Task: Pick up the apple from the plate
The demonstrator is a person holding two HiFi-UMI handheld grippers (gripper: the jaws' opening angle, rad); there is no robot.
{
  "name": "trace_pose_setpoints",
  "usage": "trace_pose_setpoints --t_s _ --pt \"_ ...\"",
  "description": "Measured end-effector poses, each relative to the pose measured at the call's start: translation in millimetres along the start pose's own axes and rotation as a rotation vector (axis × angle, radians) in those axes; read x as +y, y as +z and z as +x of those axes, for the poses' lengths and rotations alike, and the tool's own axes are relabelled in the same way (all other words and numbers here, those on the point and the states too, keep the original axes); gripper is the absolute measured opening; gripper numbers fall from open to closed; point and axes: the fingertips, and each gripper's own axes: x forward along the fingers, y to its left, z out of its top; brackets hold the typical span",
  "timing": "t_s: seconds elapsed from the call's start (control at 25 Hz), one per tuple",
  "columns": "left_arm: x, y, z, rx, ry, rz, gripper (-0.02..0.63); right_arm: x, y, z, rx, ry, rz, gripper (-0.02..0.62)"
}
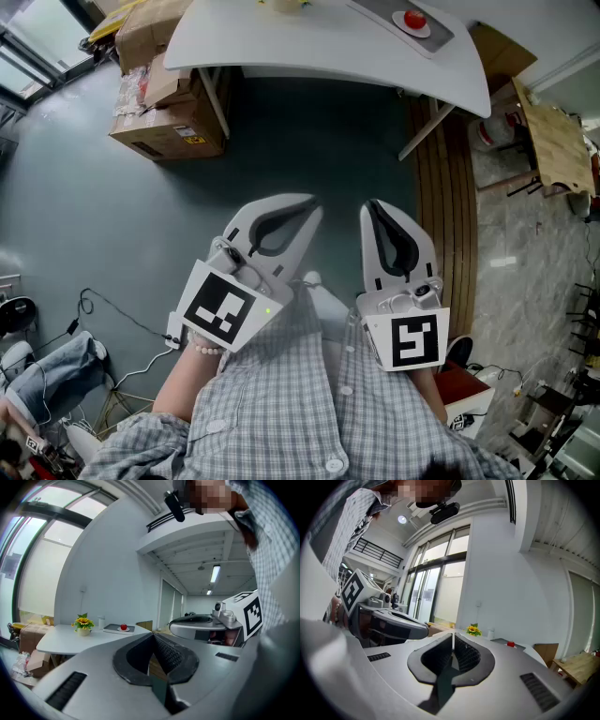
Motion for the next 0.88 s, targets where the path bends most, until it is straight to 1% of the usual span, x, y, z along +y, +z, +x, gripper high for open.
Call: trace_pose_setpoints --t_s 0.24,0.52,0.64,0.8,0.88 --pt "10.0 -0.5 -0.4 0.0 -0.009 0.002 0.009 4.1 0.7 9.6 -0.004 0.004 -0.013 0.031" --pt "18.8 -1.0 -3.0 -0.006 -0.026 0.002 0.009 8.9 2.7 17.8 -0.009 -0.008 -0.003 0.031" --pt "27.2 -0.4 -7.4 -0.009 -0.028 0.005 0.009 6.6 2.5 21.8 -0.004 -0.037 -0.001 0.031" --pt "43.4 -1.5 -18.9 -0.008 -0.024 0.002 0.009 3.9 5.2 26.5 -0.009 -0.092 0.03 0.031" --pt "51.7 -0.5 -23.5 -0.01 -0.025 0.009 0.009 4.7 7.8 29.0 -0.009 -0.114 0.022 0.031"
